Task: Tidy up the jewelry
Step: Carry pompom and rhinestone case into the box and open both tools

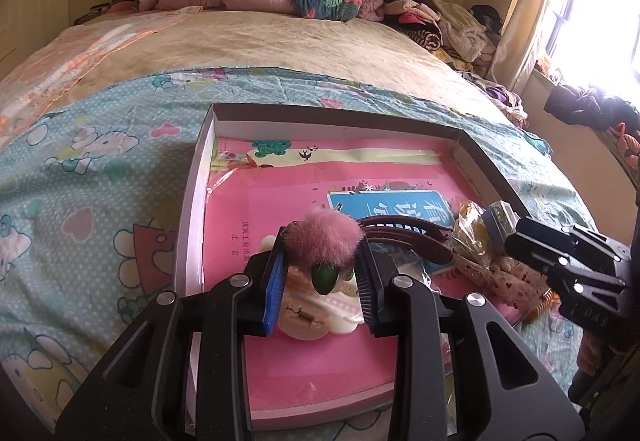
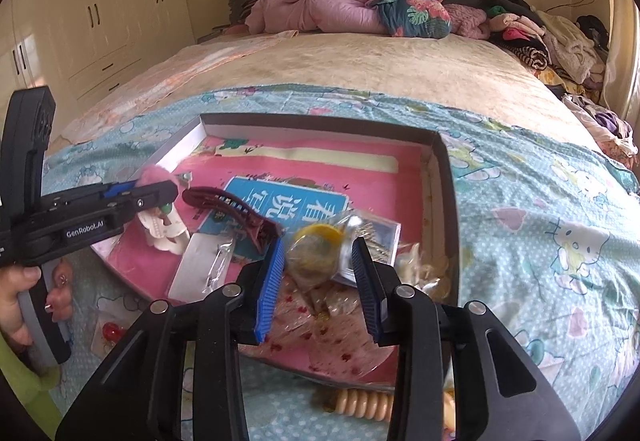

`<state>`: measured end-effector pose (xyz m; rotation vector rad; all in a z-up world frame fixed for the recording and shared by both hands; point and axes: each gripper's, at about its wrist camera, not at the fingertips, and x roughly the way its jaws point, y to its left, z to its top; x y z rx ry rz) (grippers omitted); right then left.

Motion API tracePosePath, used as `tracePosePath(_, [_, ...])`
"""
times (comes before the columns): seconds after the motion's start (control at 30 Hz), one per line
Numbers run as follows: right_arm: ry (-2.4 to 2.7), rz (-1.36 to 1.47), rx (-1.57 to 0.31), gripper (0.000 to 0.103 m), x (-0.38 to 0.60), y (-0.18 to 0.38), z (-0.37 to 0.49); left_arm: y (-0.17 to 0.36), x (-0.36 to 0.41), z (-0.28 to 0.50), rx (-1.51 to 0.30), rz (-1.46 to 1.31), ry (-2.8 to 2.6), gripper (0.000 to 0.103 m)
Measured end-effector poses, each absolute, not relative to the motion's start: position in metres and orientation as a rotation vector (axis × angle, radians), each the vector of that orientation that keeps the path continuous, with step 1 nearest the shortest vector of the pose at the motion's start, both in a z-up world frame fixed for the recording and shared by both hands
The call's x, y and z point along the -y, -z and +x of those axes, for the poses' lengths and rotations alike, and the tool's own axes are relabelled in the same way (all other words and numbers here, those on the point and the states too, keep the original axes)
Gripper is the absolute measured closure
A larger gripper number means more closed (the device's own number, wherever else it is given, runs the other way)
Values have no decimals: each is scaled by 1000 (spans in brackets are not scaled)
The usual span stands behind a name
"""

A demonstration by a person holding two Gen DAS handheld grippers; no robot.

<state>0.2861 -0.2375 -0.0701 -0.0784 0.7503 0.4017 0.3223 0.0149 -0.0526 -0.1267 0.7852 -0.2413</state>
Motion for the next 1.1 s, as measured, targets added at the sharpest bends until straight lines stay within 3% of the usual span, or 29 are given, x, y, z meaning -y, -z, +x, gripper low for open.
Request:
tracePosePath(0.6, [-386, -55, -733, 68, 242, 64, 258, 56, -21, 304, -783, -130, 240, 80])
tracePosePath(0.77, [-384, -55, -724, 60, 244, 59, 250, 55, -23, 299, -781, -132, 232, 77])
tracePosePath(0.97, [-383, -53, -709, 52, 246, 53, 241, 49, -25, 292, -770, -135, 221, 65])
tracePosePath(1.1, [-374, -47, -696, 44, 249, 49, 234, 42, -26, 287, -753, -136, 214, 52])
